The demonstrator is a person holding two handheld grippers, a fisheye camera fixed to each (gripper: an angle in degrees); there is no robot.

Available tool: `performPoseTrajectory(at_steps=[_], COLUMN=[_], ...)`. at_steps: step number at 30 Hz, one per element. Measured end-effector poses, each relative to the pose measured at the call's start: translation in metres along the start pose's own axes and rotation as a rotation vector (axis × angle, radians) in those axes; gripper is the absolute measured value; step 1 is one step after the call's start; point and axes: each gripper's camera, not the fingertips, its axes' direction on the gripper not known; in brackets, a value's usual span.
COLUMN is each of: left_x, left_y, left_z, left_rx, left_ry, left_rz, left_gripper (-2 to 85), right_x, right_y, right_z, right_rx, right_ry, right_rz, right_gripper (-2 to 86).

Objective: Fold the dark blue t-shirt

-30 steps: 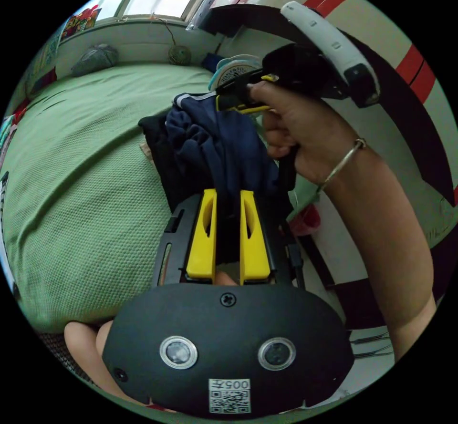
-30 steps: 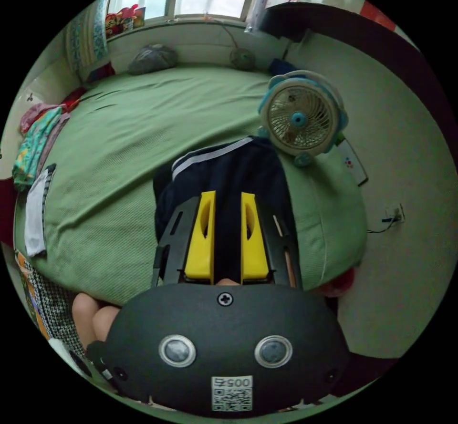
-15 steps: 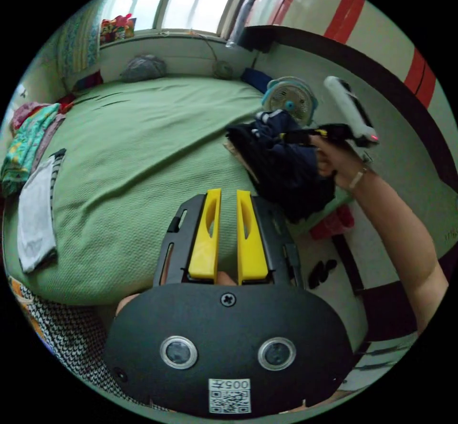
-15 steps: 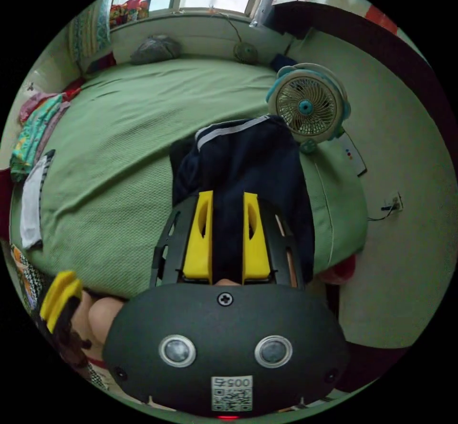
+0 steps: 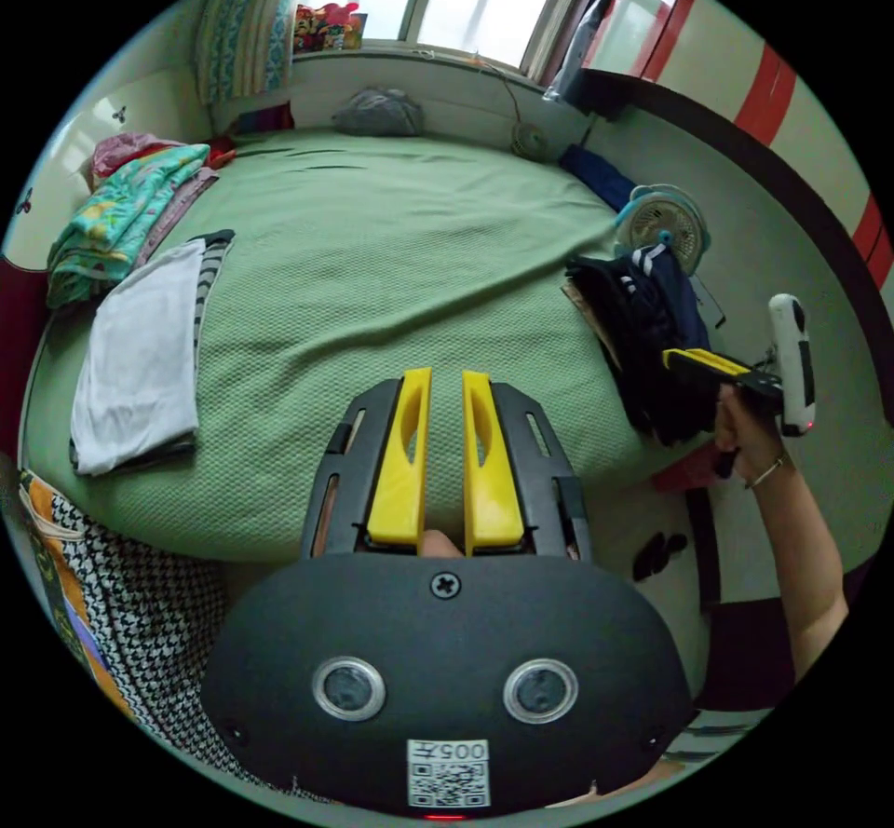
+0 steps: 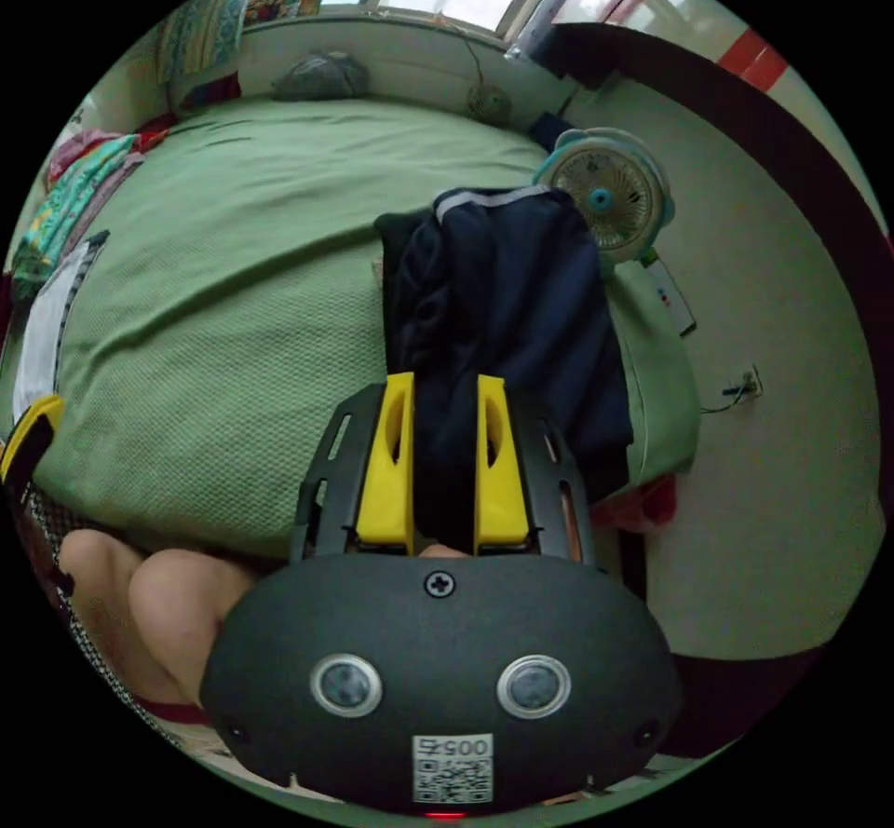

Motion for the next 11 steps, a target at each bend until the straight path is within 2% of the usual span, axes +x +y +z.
performPoseTrajectory(at_steps=[5, 11], left_x=[-0.070, -0.145], left_y=[-0.021, -0.025], left_z=[0.014, 0.032], left_rx=[-0.019, -0.072], left_ry=[-0.083, -0.106], left_rz=[-0.089, -0.191], left_gripper=[6.6, 6.3], right_x=[-0.084, -0.207], right_y=[-0.011, -0.041], right_z=[-0.028, -0.048], right_rx=[0.038, 0.099], right_ry=[-0.216, -0.344], right_rz=[-0.129, -0.257], right_gripper=[9.1, 9.8])
